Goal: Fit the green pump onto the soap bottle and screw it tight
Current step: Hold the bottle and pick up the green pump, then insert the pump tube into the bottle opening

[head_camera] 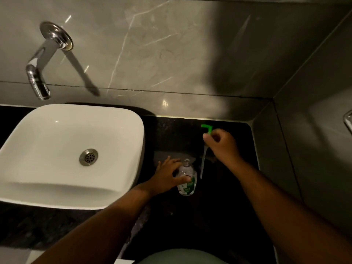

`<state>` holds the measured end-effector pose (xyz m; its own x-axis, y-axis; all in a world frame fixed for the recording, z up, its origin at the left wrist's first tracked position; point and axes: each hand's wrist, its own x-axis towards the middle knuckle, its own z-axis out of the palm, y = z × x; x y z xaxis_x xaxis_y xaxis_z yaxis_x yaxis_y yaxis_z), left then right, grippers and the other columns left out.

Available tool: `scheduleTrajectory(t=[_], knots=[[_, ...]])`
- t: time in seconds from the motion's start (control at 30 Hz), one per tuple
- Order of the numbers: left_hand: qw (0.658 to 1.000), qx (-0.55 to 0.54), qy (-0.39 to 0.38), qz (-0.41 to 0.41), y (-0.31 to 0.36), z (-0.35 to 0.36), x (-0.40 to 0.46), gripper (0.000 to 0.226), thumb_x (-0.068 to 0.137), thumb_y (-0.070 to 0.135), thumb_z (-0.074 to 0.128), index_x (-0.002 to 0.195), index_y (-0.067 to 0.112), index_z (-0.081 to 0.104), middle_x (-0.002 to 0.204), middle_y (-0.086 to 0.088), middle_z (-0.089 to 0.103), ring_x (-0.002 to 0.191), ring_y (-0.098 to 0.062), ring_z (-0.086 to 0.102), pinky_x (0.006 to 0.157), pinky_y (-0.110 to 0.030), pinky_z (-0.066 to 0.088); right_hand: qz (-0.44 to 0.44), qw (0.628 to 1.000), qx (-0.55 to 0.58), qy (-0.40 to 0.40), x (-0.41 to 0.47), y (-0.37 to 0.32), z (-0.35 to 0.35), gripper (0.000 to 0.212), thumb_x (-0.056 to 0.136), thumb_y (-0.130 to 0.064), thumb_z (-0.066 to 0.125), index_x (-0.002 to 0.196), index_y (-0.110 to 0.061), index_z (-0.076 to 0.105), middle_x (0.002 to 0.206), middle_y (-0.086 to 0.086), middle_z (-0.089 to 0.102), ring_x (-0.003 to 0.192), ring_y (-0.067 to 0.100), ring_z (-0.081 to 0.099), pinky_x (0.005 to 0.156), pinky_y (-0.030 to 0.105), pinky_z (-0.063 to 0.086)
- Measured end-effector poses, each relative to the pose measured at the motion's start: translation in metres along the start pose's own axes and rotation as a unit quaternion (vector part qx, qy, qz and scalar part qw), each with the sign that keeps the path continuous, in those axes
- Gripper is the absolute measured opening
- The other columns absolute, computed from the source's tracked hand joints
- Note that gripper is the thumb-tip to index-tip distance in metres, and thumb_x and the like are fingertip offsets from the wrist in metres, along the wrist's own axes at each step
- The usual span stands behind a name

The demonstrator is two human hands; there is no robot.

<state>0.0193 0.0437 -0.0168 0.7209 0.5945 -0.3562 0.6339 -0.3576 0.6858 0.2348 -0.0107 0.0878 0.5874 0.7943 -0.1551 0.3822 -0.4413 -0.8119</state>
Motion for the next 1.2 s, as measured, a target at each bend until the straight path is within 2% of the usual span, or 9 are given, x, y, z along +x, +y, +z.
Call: scheduleTrajectory(t=[0.13, 0.3, 0.47, 0.6, 0.77, 0.87, 0.97, 1.1, 1.2], knots=[[1.000, -0.016, -0.004, 0.007, 0.003, 0.002, -0.004, 0.087, 0.063, 0.086, 0.048, 0.134, 0.035, 0.044, 0.150, 0.007, 0.034, 0.144, -0.017, 0.005, 0.109, -0.055, -0.011, -0.102, 0.988, 0.094, 0.061, 0.013, -0.049, -0.014, 0.031, 0.086, -0.031, 0.065, 0.059, -0.026, 0.050, 0.052, -0.013, 0.051, 0.049, 0.000, 0.045, 0.048, 0.012, 0.035], [1.000, -0.019, -0.005, 0.002, 0.007, 0.001, -0.007, 0.083, 0.065, 0.083, 0.050, 0.134, 0.038, 0.041, 0.149, 0.007, 0.034, 0.143, -0.018, 0.006, 0.109, -0.057, -0.011, -0.166, 0.977, 0.124, 0.044, 0.006, -0.053, -0.001, 0.018, 0.085, -0.034, 0.065, 0.070, -0.030, 0.056, 0.058, -0.012, 0.054, 0.054, 0.001, 0.051, 0.052, 0.018, 0.042], [1.000, 0.006, -0.003, 0.013, 0.005, 0.001, -0.009, 0.084, 0.066, 0.086, 0.046, 0.135, 0.039, 0.040, 0.149, 0.010, 0.034, 0.143, -0.016, 0.006, 0.109, -0.057, -0.011, -0.146, 0.986, 0.075, 0.027, -0.017, -0.027, 0.021, 0.010, 0.076, -0.042, 0.068, 0.074, -0.037, 0.059, 0.063, -0.016, 0.061, 0.060, 0.001, 0.058, 0.054, 0.016, 0.047], [1.000, 0.016, 0.008, 0.022, 0.003, 0.004, -0.009, 0.085, 0.067, 0.086, 0.044, 0.137, 0.039, 0.036, 0.150, 0.010, 0.032, 0.143, -0.014, 0.004, 0.109, -0.055, -0.012, -0.132, 0.991, -0.006, -0.026, -0.040, -0.002, 0.032, 0.015, 0.079, -0.040, 0.068, 0.084, -0.027, 0.063, 0.076, -0.008, 0.065, 0.069, 0.006, 0.062, 0.062, 0.025, 0.051], [0.999, -0.010, 0.027, 0.028, 0.003, 0.008, -0.012, 0.078, 0.065, 0.085, 0.048, 0.133, 0.049, 0.033, 0.148, 0.015, 0.032, 0.142, -0.011, 0.005, 0.109, -0.055, -0.011, -0.096, 0.993, 0.038, -0.052, -0.074, 0.021, 0.047, 0.021, 0.074, -0.028, 0.078, 0.080, -0.033, 0.059, 0.075, -0.018, 0.060, 0.073, -0.011, 0.058, 0.060, 0.003, 0.042], [0.999, -0.015, 0.025, 0.030, 0.006, 0.009, -0.014, 0.078, 0.064, 0.085, 0.049, 0.131, 0.046, 0.036, 0.147, 0.013, 0.034, 0.143, -0.012, 0.006, 0.108, -0.055, -0.011, -0.068, 0.996, 0.044, -0.032, -0.079, 0.026, 0.051, 0.028, 0.067, -0.036, 0.082, 0.076, -0.030, 0.056, 0.074, -0.011, 0.061, 0.069, -0.001, 0.058, 0.058, 0.013, 0.044], [0.999, -0.004, 0.034, 0.020, 0.009, 0.009, -0.016, 0.083, 0.063, 0.083, 0.048, 0.133, 0.041, 0.039, 0.149, 0.010, 0.033, 0.143, -0.015, 0.008, 0.108, -0.059, -0.008, -0.045, 0.997, 0.038, -0.058, -0.079, 0.029, 0.050, 0.042, 0.062, -0.041, 0.084, 0.091, -0.028, 0.056, 0.088, -0.009, 0.064, 0.079, -0.001, 0.060, 0.062, 0.015, 0.047], [0.999, -0.004, 0.031, 0.012, 0.012, 0.006, -0.019, 0.085, 0.064, 0.084, 0.048, 0.136, 0.042, 0.035, 0.150, 0.009, 0.033, 0.143, -0.016, 0.009, 0.110, -0.057, -0.007, -0.052, 0.975, 0.174, -0.125, -0.081, 0.034, 0.046, 0.064, 0.078, -0.013, 0.076, 0.131, -0.028, 0.043, 0.123, -0.019, 0.054, 0.113, -0.011, 0.052, 0.090, 0.008, 0.044], [0.999, 0.010, 0.032, 0.016, 0.016, 0.007, -0.021, 0.087, 0.067, 0.079, 0.052, 0.140, 0.036, 0.034, 0.151, 0.006, 0.032, 0.144, -0.016, 0.009, 0.110, -0.057, -0.007, -0.063, 0.979, 0.158, -0.114, -0.078, 0.030, 0.046, 0.060, 0.077, -0.005, 0.075, 0.125, -0.029, 0.048, 0.118, -0.014, 0.059, 0.110, -0.003, 0.058, 0.092, 0.017, 0.049]])
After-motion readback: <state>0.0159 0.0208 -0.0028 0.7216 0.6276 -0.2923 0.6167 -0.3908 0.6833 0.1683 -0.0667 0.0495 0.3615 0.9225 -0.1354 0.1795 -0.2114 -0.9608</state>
